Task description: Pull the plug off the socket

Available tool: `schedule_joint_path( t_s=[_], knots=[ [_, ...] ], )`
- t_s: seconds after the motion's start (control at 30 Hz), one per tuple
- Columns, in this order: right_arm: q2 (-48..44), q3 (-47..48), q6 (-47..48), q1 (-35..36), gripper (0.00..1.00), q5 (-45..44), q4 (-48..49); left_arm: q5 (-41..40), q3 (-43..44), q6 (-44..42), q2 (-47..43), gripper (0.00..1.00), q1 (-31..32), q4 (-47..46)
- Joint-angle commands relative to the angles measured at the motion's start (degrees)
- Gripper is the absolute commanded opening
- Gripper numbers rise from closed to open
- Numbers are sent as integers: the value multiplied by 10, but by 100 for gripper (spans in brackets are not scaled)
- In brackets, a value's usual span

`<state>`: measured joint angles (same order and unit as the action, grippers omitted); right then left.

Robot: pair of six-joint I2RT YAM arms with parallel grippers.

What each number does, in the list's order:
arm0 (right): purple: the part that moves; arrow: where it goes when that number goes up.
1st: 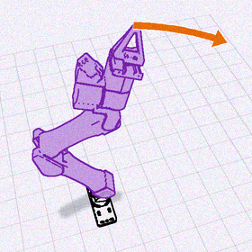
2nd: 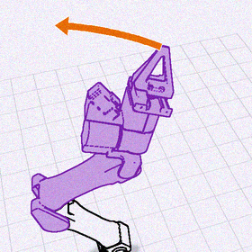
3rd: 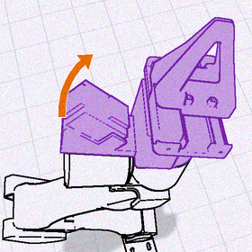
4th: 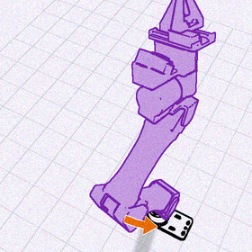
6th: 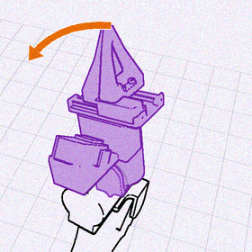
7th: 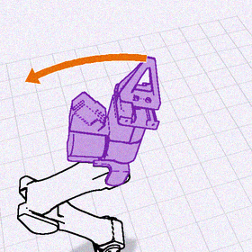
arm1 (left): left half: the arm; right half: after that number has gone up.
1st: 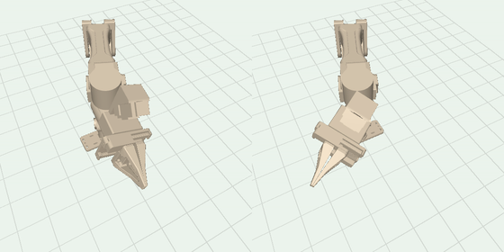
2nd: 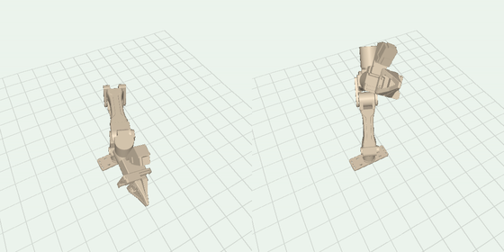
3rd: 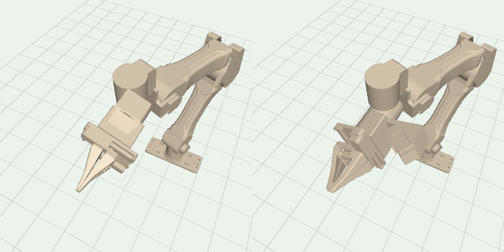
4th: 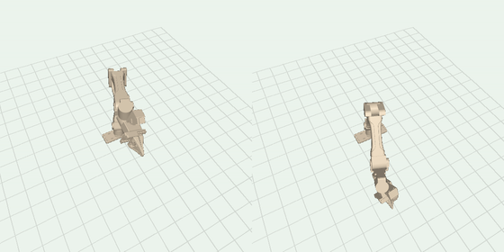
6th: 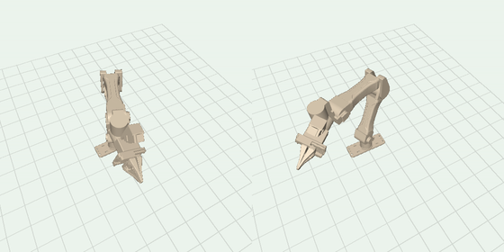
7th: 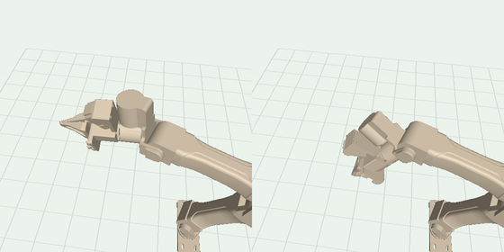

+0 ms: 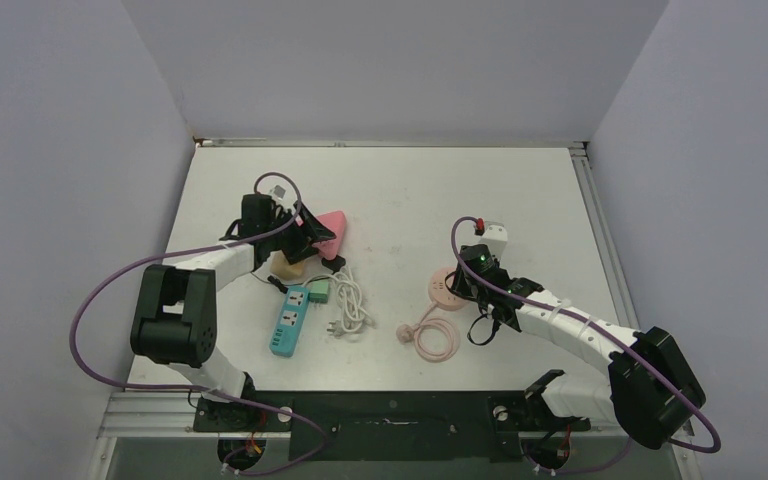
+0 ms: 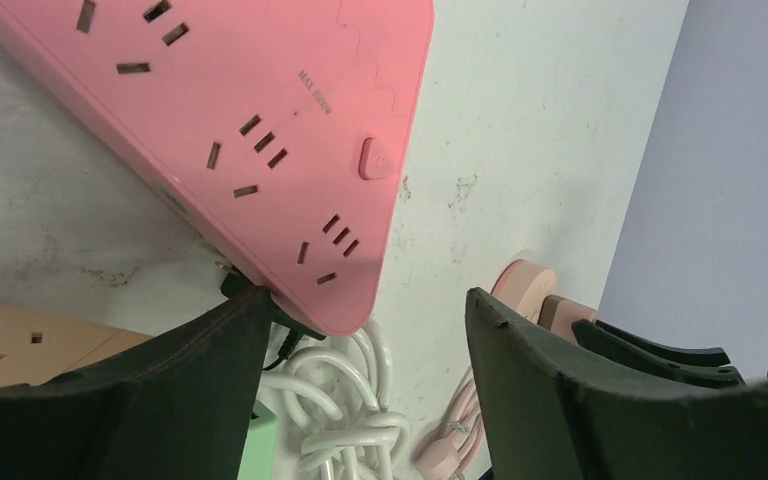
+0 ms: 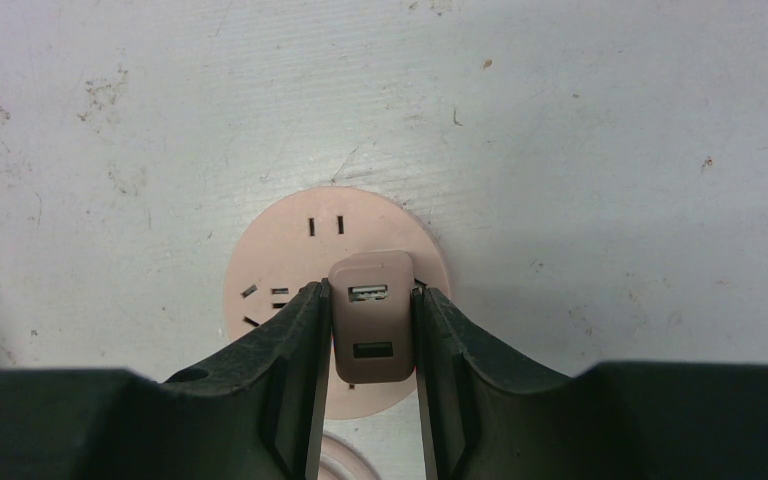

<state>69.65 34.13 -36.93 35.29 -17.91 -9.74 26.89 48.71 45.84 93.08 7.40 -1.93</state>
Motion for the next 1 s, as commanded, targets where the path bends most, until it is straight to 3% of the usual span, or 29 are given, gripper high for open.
schedule_joint_path(
  t_s=[0.0, 0.23, 0.43, 0.97],
  knots=[
    [5, -8, -5, 2, 25, 10, -19, -16, 23, -16, -33, 69, 0, 13],
    [7, 1, -3, 2, 36, -1, -36, -54, 32, -51, -85, 77, 11, 57],
    [16, 13, 5, 4, 52, -12, -53, -93, 36, -94, -151, 83, 29, 83],
    [50, 56, 18, 38, 45, -71, -73, -107, 41, -127, -184, 86, 88, 101]
  ],
)
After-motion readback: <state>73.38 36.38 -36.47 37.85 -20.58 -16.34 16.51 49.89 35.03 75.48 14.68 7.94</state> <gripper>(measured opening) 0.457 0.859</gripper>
